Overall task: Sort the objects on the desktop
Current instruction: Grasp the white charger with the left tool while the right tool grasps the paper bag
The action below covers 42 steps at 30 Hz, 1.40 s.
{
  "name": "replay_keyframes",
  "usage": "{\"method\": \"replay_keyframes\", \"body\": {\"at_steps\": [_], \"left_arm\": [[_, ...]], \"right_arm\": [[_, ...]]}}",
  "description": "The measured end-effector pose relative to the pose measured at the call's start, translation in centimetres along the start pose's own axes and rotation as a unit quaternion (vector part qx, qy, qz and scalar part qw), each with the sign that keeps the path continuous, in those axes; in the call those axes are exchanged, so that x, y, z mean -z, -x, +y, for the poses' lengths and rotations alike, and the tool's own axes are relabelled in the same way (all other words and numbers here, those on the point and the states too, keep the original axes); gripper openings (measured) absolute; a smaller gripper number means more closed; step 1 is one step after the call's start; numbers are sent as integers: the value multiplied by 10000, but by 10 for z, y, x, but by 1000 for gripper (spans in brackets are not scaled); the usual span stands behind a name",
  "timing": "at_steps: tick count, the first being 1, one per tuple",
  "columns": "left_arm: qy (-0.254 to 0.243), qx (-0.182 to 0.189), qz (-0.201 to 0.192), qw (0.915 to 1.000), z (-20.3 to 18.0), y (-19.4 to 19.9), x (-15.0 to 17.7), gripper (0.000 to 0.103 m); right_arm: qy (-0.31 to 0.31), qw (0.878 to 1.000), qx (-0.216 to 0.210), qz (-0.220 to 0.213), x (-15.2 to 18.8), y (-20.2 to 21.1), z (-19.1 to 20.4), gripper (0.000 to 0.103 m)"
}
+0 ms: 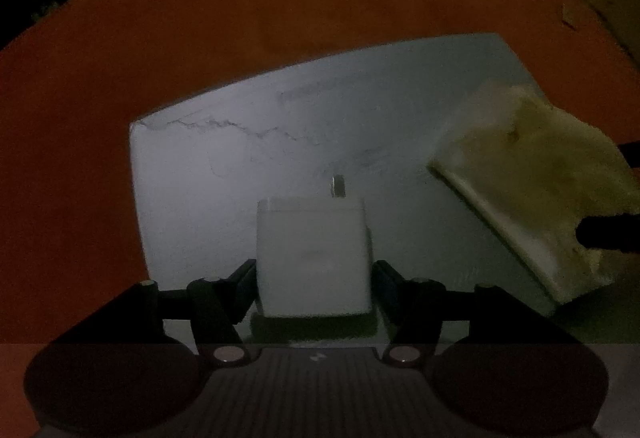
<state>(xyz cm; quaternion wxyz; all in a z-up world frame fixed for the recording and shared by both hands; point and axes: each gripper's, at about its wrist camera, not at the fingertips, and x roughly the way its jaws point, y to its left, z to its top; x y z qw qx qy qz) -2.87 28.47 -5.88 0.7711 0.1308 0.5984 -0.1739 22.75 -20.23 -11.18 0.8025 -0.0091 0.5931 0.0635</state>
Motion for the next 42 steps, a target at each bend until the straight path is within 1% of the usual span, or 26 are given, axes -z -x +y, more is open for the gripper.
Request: {"method": "replay_keyframes", "body": {"at_steps": [1, 3, 5, 6, 8, 9, 10, 11, 12, 13, 14, 16, 17, 20, 23, 27, 29, 30, 33, 37, 38, 39, 40, 42], "left_arm": [[-51, -63, -33, 10000, 1, 8, 11, 67], [-124, -217, -104, 9996, 1, 23, 29, 81], [-195, -317, -103, 9993, -4, 34, 51, 80], [-231, -315, -78, 9992, -6, 40, 66, 77], [-206, -225, -153, 9994, -5, 59, 96, 66], [-191, -201, -196, 9994, -3, 67, 107, 52], [-171, -222, -239, 9993, 1, 75, 114, 51], [-147, -230, -261, 9993, 4, 81, 113, 51], [-127, -224, -271, 9993, 6, 87, 110, 51], [-136, -217, -302, 9992, 7, 94, 121, 51], [-159, -201, -341, 9991, 6, 102, 131, 51], [-170, -146, -449, 9987, 6, 119, 148, 51], [-173, -117, -507, 9985, 7, 129, 158, 51], [-185, -90, -647, 9977, 19, 153, 177, 51], [-77, 19, -657, 9978, 26, 180, 212, 51], [151, 179, -629, 9977, 33, 209, 236, 51], [219, 195, -688, 9972, 38, 235, 261, 51], [184, 166, -729, 9970, 38, 247, 274, 51], [115, 126, -856, 9962, 25, 258, 294, 51], [96, 208, -990, 9948, 25, 297, 329, 51], [88, 213, -1044, 9943, 21, 303, 334, 51], [67, 202, -1109, 9936, 15, 301, 330, 51], [54, 207, -1169, 9929, 10, 306, 336, 51], [58, 272, -1261, 9916, 9, 330, 366, 51]], "right_arm": [[-26, 10000, -4, 41, -3, -3, 1, 89], [-34, 9997, 141, 213, -8, -15, 5, 90], [-9, 9988, 282, 389, -11, -24, 9, 90], [31, 9984, 327, 470, -11, -28, 11, 90], [112, 9981, 312, 518, -10, -35, 14, 88], [121, 9983, 255, 505, -9, -37, 16, 87], [143, 9984, 219, 494, -9, -39, 17, 77], [211, 9986, 189, 444, -8, -40, 19, 66], [318, 9988, 164, 340, -7, -40, 20, 63], [370, 9990, 112, 228, -6, -38, 21, 47], [268, 9996, -17, 95, -6, -35, 18, 35], [-34, 9996, -270, -90, -6, -28, 10, 29], [-154, 9993, -320, -134, -6, -25, 6, 28], [-189, 9991, -289, -259, -7, -15, 1, 28], [-286, 9979, -425, -385, -7, -2, -2, 28], [-348, 9958, -638, -555, -5, 14, -2, 28], [-324, 9950, -706, -622, -5, 23, 1, 28], [-305, 9948, -730, -647, -5, 26, 3, 28], [-162, 9945, -782, -681, -5, 33, 10, 28], [-63, 9940, -801, -740, -3, 41, 17, 28], [-67, 9936, -799, -791, -2, 43, 18, 28], [-77, 9932, -780, -860, -1, 46, 17, 28], [-83, 9927, -745, -940, 2, 51, 18, 28], [-68, 9918, -710, -1058, 7, 62, 18, 28]]}}
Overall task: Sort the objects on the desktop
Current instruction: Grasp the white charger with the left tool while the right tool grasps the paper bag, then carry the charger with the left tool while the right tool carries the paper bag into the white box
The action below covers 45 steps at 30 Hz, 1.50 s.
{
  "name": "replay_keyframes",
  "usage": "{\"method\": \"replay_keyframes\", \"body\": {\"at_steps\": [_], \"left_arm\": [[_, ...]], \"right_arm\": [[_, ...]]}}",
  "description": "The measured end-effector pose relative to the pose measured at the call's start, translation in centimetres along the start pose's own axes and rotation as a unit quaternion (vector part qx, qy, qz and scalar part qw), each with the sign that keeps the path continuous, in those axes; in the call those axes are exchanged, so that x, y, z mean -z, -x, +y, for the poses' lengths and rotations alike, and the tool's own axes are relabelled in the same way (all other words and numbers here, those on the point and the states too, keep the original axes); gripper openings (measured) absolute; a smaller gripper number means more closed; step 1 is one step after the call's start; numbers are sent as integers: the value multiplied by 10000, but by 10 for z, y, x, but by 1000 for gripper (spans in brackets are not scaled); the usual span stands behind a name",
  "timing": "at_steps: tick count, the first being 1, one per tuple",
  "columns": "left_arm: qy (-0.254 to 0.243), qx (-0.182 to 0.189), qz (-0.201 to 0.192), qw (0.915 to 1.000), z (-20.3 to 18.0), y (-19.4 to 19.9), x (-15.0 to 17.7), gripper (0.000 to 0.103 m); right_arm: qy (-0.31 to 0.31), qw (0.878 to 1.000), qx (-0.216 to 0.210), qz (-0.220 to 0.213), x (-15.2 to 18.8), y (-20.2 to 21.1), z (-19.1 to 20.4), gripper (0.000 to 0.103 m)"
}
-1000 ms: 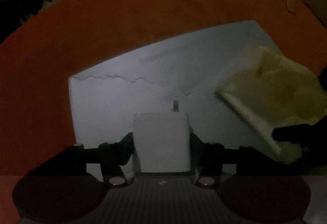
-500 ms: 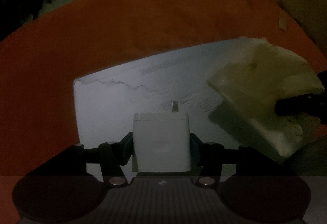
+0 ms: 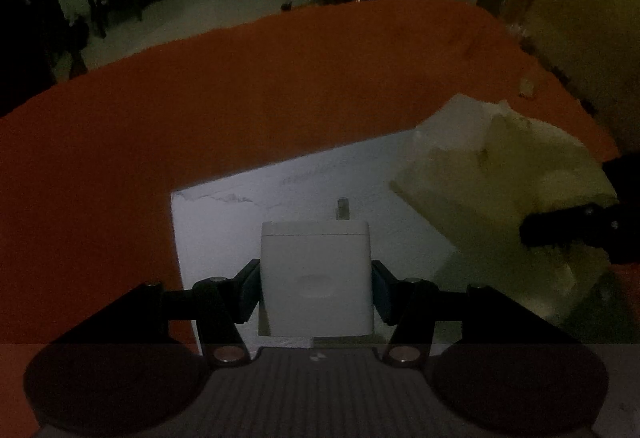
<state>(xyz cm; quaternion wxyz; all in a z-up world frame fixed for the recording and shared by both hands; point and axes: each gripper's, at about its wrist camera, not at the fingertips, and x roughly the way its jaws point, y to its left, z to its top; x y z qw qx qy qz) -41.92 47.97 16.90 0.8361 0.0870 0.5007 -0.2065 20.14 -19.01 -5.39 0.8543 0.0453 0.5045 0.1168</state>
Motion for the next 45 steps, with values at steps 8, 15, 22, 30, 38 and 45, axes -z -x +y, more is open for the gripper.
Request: {"method": "replay_keyframes", "body": {"at_steps": [8, 15, 22, 30, 38, 45], "left_arm": [[24, 411, -21, 9992, -30, -35, -31, 51], [-52, 630, -55, 9980, -11, -28, -22, 51], [-316, 704, 211, 9968, -13, -73, -42, 51], [-355, 844, 519, 9944, -23, -147, -84, 51], [-318, 1009, 844, 9908, -20, -190, -97, 51], [-405, 954, 1102, 9885, -25, -214, -95, 51]], "right_arm": [[-9, 9996, -133, -252, 11, 44, 6, 28], [181, 9994, -253, 141, 43, 56, 14, 28], [435, 9982, -343, 230, 57, 45, 25, 28], [829, 9937, -405, 629, 80, 16, 42, 28], [1009, 9885, -471, 1018, 99, -13, 54, 28], [1070, 9840, -532, 1323, 104, -35, 58, 28]]}}
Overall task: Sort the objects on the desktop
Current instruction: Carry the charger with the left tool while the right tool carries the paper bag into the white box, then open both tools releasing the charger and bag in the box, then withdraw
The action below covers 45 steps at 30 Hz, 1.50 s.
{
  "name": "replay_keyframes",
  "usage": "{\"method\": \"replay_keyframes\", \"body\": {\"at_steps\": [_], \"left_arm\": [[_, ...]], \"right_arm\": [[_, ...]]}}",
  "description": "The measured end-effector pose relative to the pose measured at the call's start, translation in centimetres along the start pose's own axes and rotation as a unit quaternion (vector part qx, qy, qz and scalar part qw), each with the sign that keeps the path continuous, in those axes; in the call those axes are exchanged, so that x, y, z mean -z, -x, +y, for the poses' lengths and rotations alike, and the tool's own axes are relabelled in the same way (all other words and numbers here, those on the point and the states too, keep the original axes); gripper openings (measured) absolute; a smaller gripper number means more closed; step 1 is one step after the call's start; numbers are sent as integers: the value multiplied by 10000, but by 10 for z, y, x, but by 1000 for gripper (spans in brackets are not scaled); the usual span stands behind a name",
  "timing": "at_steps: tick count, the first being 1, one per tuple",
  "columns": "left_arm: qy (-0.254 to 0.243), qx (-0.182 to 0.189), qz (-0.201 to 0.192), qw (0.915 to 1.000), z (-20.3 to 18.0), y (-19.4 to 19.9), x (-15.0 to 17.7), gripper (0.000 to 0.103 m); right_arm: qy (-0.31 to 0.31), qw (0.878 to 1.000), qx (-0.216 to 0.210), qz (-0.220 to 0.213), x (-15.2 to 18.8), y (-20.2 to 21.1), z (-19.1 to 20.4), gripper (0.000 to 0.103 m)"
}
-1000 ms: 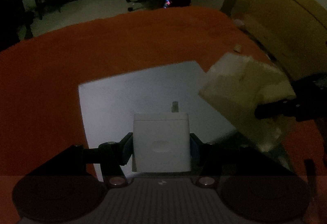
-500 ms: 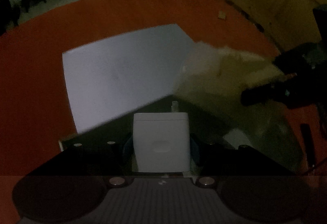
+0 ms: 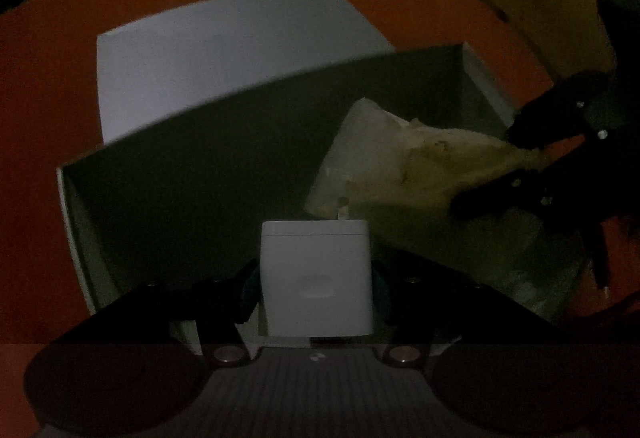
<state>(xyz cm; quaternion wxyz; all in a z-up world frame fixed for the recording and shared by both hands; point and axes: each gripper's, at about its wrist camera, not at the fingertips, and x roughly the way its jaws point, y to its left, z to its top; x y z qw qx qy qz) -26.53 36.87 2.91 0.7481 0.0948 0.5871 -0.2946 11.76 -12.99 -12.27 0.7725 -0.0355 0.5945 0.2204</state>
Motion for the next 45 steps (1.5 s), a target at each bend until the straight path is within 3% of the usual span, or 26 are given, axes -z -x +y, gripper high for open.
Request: {"method": "replay_keyframes", "body": {"at_steps": [12, 21, 24, 26, 29, 31, 36, 39, 45], "left_arm": [[-39, -21, 511, 9987, 3, -25, 27, 51], [-46, -133, 702, 9974, -1, -54, 11, 51], [-83, -155, 795, 9967, -1, -55, 11, 51], [-100, -151, 805, 9966, 0, -55, 7, 51], [-139, -18, 642, 9978, 1, -51, 0, 57], [-265, -50, 448, 9986, 1, -48, -1, 68], [-680, -388, 121, 9969, -4, -42, -11, 69], [-575, -374, 25, 9976, 1, -35, -20, 73], [-397, -414, -213, 9981, 16, -28, -53, 74]], "right_arm": [[259, 9987, 132, 419, 16, -63, 10, 28], [762, 9960, 219, 401, 11, -75, 14, 31], [896, 9948, 288, 388, 7, -78, 18, 35], [915, 9944, 350, 386, 5, -77, 20, 44], [916, 9943, 407, 376, 7, -71, 19, 65], [803, 9955, 357, 351, 4, -70, 17, 66], [756, 9962, 348, 262, -5, -63, 14, 72], [777, 9964, 284, 167, -15, -60, 16, 75], [647, 9976, 259, 41, -22, -38, 7, 78]]}}
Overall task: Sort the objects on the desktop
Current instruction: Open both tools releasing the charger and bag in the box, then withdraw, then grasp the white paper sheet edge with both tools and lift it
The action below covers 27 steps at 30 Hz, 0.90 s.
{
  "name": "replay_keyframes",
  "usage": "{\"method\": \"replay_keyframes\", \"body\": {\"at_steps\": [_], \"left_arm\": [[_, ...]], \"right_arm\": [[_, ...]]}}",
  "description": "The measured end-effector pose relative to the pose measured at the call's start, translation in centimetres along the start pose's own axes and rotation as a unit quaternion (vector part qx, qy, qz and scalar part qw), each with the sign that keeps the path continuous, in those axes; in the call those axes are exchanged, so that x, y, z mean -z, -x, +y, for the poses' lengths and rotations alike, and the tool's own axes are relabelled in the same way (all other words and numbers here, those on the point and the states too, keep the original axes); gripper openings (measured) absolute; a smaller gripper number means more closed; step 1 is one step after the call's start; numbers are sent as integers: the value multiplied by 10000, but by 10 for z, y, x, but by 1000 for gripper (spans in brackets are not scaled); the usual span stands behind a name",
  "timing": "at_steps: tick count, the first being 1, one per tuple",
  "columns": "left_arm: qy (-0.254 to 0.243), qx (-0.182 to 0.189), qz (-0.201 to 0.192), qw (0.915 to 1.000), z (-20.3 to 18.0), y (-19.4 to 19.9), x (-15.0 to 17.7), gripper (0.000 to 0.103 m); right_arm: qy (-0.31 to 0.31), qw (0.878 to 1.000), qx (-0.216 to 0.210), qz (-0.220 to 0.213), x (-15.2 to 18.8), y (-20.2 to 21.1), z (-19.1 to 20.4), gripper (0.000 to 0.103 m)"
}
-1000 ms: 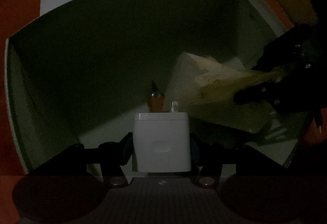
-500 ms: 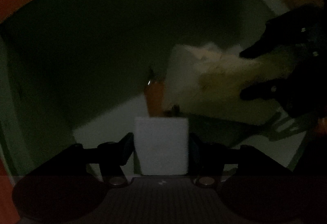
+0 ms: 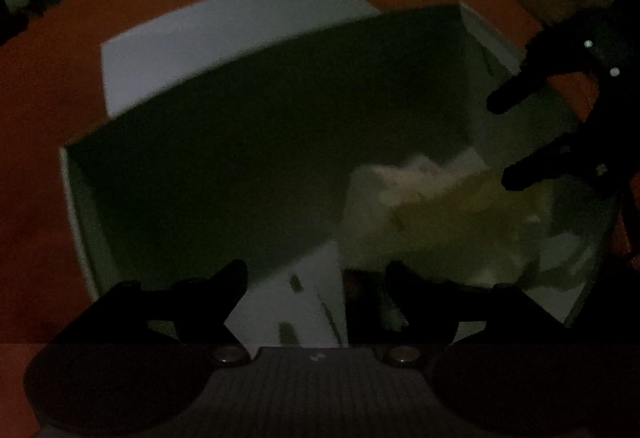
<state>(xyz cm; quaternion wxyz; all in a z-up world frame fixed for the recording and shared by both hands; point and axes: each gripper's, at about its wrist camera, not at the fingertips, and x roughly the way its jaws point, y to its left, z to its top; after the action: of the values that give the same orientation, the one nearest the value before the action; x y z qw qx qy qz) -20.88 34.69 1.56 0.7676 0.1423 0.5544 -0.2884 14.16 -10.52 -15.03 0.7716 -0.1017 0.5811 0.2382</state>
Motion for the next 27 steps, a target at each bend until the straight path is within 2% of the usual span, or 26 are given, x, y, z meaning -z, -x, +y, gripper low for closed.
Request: {"method": "replay_keyframes", "body": {"at_steps": [4, 9, 11, 16, 18, 21, 24, 27], "left_arm": [[24, -159, -211, 9996, 12, -4, -29, 74], [197, -337, -417, 9984, 32, 3, -59, 76], [300, -375, -453, 9978, 40, -3, -74, 80], [699, -443, -557, 9950, 71, -13, -115, 80], [819, -462, -589, 9938, 82, -17, -131, 80], [771, -451, -540, 9945, 95, -29, -153, 88], [734, -667, -612, 9932, 106, -38, -171, 88], [868, -733, -610, 9916, 118, -50, -185, 88]], "right_arm": [[-57, 9998, 130, -109, 5, 31, -12, 78], [-127, 9993, 244, -255, -10, 51, -32, 78], [-224, 9989, 269, -307, -18, 56, -41, 79], [-512, 9973, 403, -350, -38, 61, -63, 81], [-597, 9962, 498, -390, -47, 77, -78, 81], [-704, 9945, 635, -439, -57, 92, -95, 81], [-717, 9932, 806, -426, -67, 96, -108, 81], [-729, 9931, 841, -365, -76, 95, -121, 81]]}}
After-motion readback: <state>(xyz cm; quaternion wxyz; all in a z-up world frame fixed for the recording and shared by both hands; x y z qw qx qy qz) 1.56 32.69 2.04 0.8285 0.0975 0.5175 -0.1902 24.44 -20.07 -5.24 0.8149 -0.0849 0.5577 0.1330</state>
